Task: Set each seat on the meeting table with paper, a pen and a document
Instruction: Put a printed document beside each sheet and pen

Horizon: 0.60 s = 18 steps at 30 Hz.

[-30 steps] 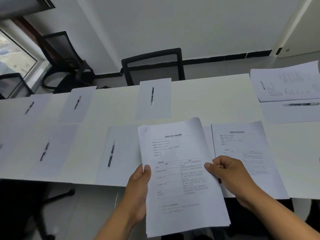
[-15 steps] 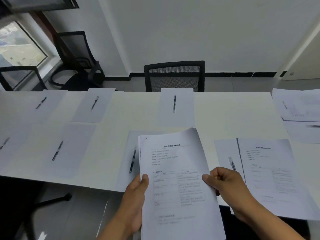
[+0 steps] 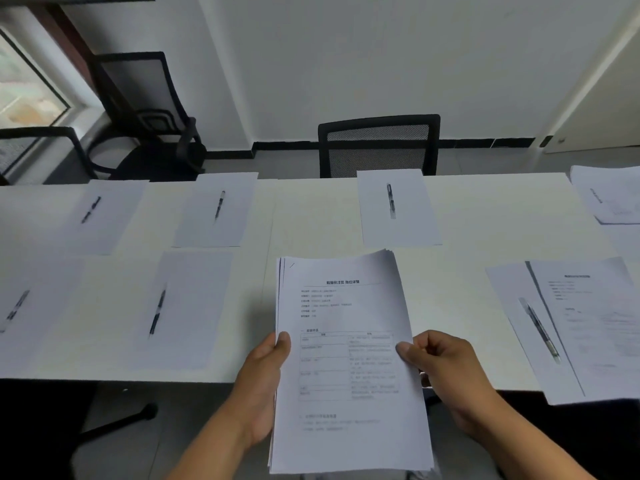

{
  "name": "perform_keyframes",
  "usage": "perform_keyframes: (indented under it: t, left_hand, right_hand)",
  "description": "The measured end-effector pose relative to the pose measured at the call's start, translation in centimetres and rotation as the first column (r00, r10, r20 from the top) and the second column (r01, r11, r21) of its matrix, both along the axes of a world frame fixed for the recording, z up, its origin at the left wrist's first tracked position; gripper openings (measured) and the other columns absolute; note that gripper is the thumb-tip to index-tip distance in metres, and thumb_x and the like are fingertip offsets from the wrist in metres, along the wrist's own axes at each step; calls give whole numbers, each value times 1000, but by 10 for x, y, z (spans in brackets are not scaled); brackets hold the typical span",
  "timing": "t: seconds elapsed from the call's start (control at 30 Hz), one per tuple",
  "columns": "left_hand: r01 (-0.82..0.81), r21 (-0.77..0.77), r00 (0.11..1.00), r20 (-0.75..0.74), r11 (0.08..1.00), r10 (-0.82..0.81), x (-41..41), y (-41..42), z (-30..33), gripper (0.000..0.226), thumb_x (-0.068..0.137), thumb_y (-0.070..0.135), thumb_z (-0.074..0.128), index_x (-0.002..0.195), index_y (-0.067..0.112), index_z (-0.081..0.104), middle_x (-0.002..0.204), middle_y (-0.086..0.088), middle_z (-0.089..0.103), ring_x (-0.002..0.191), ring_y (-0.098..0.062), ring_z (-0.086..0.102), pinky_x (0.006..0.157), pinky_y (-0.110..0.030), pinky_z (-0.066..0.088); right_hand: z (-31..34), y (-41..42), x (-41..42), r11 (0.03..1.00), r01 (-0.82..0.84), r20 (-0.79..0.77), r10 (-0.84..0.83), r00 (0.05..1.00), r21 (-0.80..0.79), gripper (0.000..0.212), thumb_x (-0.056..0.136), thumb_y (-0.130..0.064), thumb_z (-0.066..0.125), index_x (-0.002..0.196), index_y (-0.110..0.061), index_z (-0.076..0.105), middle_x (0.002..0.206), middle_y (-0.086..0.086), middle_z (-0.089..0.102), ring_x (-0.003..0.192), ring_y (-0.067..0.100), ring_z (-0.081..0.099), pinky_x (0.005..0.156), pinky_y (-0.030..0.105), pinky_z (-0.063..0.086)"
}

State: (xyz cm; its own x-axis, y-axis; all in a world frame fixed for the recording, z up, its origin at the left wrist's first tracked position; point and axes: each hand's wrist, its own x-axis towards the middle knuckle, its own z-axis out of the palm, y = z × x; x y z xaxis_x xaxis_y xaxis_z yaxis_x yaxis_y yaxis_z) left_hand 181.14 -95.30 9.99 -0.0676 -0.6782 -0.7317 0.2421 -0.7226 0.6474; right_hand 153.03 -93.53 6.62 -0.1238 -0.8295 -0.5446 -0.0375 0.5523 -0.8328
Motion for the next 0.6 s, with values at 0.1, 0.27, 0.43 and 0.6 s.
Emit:
perform_keyframes:
  t: [0.1, 0.27, 0.43, 0.6]
  left_hand:
    - [-7, 22, 1000, -22, 1000, 7, 14, -1, -3, 34, 115, 34, 46, 139, 25, 70, 131, -4, 79, 117, -27, 78, 99, -48, 59]
    - [-15, 78, 999, -50, 997, 19, 12, -8, -18, 34, 115, 35, 47, 137, 25, 71, 129, -4, 80, 114, -26, 79, 97, -47, 59]
    - [-5, 119, 1000, -6, 993, 5, 12, -18, -29, 33, 115, 36, 48, 137, 28, 71, 128, -1, 80, 114, -24, 79, 94, -44, 60]
    - [7, 126, 1000, 9, 992, -8, 10, -37, -35, 35, 115, 36, 45, 139, 28, 70, 130, -2, 79, 116, -24, 78, 100, -48, 58]
  right_hand:
    - [2, -1, 13, 1000, 8, 6, -8, 1000, 3, 39, 95, -18, 79, 64, -13, 55, 74, 16, 59, 68, 27, 55, 57, 35, 54]
    - [-9, -4, 12, 1000, 22, -29, -21, 999, 14, 40, 96, -18, 78, 65, -9, 54, 73, 11, 65, 70, 23, 62, 65, 36, 51]
    - [-32, -13, 9, 997, 15, 20, -16, 1000, 79, 45, 95, -25, 78, 69, -6, 46, 76, 12, 58, 72, 23, 56, 69, 40, 47]
    - [-47, -32, 10, 995, -16, 76, 9, 997, 94, 51, 89, -35, 78, 72, -8, 38, 76, 11, 49, 73, 23, 48, 70, 41, 43]
